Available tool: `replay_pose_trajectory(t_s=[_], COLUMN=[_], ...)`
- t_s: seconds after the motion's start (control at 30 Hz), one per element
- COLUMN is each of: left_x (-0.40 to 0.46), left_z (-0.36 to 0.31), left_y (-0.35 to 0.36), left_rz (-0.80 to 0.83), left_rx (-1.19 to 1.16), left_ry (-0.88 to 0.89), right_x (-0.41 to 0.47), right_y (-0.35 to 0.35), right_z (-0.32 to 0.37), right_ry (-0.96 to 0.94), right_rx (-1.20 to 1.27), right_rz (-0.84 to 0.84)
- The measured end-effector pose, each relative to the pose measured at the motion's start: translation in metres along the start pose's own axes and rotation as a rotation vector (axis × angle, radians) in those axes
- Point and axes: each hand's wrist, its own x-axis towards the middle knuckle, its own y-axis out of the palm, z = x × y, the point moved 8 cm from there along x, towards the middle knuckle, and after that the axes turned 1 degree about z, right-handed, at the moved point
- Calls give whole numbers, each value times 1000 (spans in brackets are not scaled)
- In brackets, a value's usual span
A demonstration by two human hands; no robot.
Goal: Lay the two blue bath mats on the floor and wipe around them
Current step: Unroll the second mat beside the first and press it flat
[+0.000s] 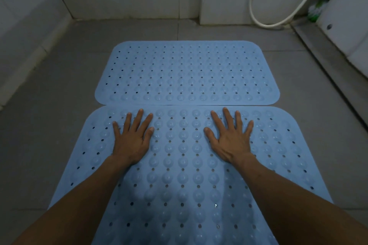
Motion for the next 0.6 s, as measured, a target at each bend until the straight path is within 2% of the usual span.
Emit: replay_pose_trajectory(t_s=[0.6], left_x=[3], left_z=[9], left_y=[-2], left_rz=[20], left_rx=[10], left_ry=[-6], right_x=[0], right_y=[-1], right_z=[7], right_ry=[-9], right_rx=[42], right_rz=[-19])
